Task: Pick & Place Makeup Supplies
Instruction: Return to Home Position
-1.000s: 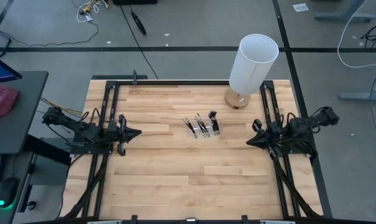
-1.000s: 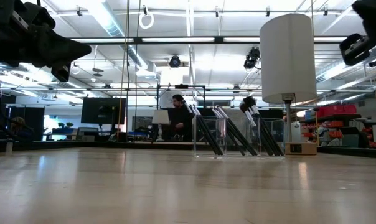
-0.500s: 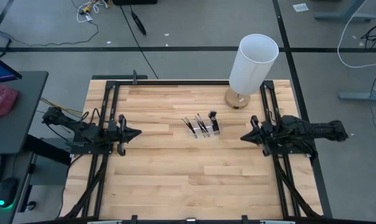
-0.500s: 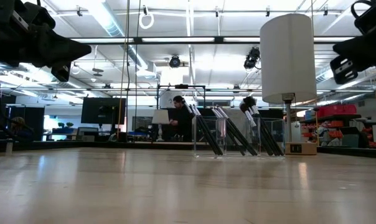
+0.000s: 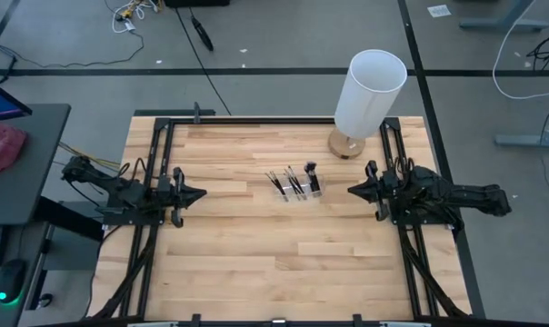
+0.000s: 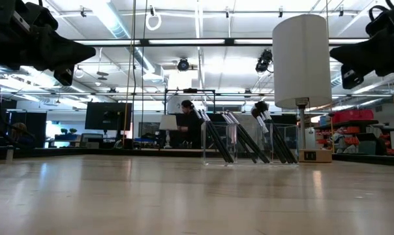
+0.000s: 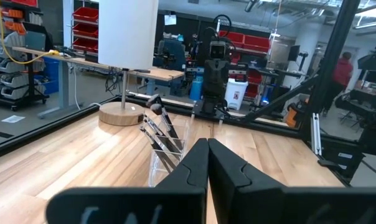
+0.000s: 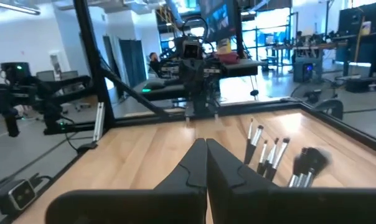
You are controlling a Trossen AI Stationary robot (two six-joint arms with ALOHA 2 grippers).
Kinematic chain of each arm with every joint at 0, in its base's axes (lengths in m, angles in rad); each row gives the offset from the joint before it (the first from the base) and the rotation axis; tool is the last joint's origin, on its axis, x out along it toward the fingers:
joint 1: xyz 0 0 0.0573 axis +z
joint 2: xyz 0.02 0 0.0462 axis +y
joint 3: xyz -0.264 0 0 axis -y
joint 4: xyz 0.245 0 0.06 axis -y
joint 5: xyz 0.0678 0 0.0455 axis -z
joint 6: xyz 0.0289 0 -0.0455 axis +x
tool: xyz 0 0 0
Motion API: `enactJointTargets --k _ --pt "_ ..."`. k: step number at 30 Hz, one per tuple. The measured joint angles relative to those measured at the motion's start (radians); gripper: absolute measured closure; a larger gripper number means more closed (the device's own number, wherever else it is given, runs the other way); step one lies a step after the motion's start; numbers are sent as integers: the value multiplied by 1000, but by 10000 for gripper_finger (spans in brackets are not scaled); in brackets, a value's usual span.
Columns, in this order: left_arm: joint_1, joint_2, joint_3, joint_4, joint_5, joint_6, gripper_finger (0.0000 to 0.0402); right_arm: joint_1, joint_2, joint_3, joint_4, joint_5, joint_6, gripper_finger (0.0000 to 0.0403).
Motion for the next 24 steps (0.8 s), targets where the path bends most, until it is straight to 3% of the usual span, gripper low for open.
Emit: enactJointTargets --k 24 --pt "0 0 0 0 1 0 394 -14 0 0 -9 5 1 375"
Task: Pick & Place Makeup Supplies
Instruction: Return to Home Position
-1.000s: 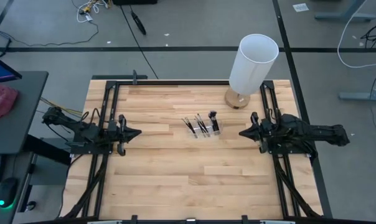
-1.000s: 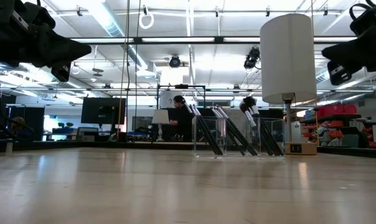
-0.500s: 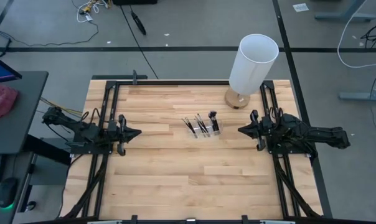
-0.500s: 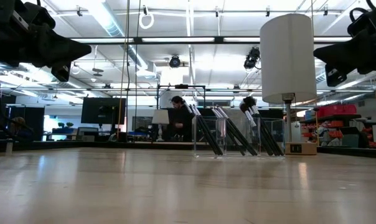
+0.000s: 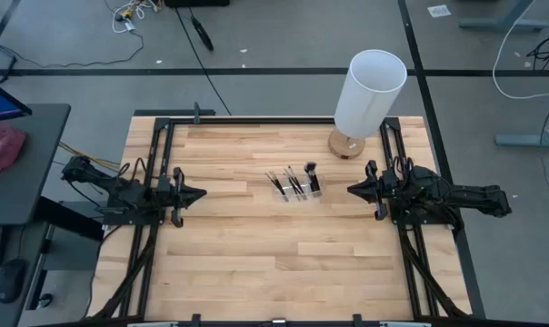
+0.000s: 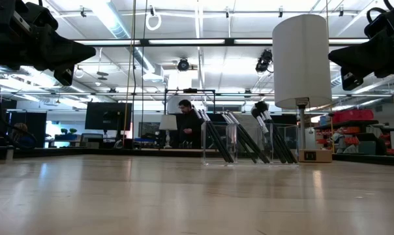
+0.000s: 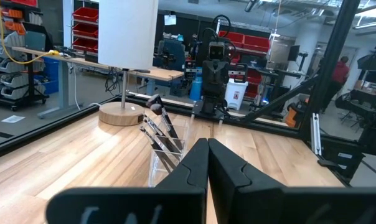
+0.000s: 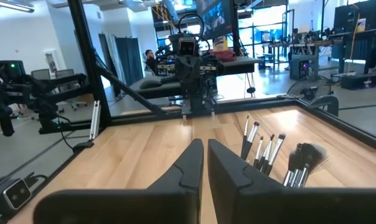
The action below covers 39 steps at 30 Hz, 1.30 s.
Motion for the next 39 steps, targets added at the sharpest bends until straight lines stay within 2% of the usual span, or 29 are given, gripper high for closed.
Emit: enactJointTargets --k 8,19,30,39 --pt "0 0 0 0 0 0 394 0 0 0 0 0 0 376" --pt "4 -3 0 1 -2 0 394 71 0 0 2 0 -1 376" --pt "148 0 -1 0 -5 0 394 88 0 0 5 0 -2 376" --pt "166 0 -1 7 -13 24 394 87 0 0 5 0 -1 376"
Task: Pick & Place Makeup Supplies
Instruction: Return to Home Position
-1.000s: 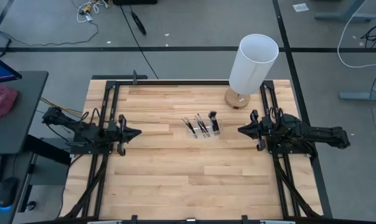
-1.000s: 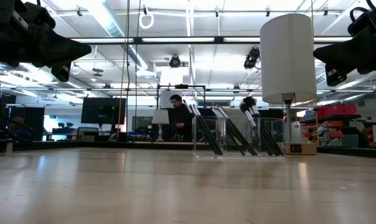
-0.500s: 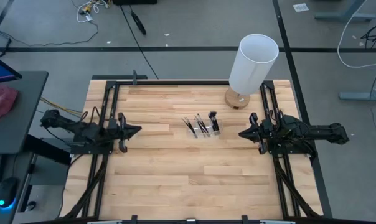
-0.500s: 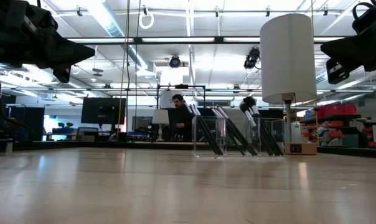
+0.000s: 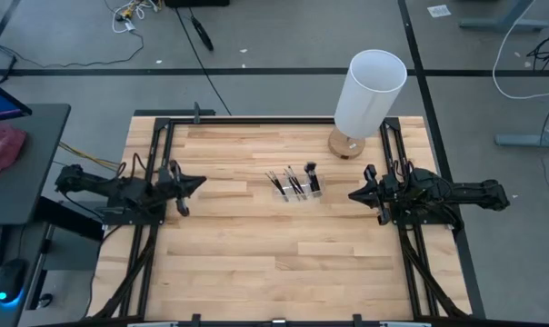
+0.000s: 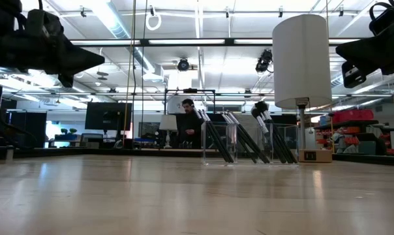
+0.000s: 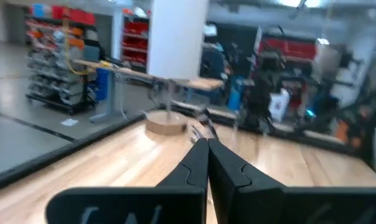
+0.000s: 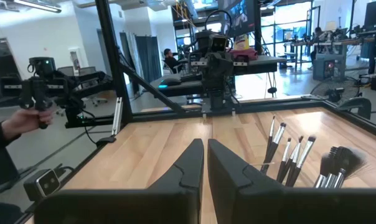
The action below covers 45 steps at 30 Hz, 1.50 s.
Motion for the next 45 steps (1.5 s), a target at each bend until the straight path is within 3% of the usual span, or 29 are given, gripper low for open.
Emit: enactJointTargets --k 3,7,9,17,22,31,41,45 --pt "6 -1 0 23 1 -22 394 0 0 0 0 0 0 376" --pt "10 0 0 24 333 103 394 0 0 0 0 0 0 376" --pt "17 0 0 26 434 112 394 0 0 0 0 0 0 376" --pt "121 0 0 3 447 110 394 0 0 0 0 0 1 376" --pt "224 0 0 -2 547 109 394 0 0 0 0 0 1 376" --pt "271 28 0 -76 517 159 394 -1 0 0 0 0 1 376" --pt "271 92 -1 -52 506 -115 394 -1 3 0 0 0 1 376" --pt "271 92 -1 -41 506 -159 394 -1 5 0 0 0 1 376"
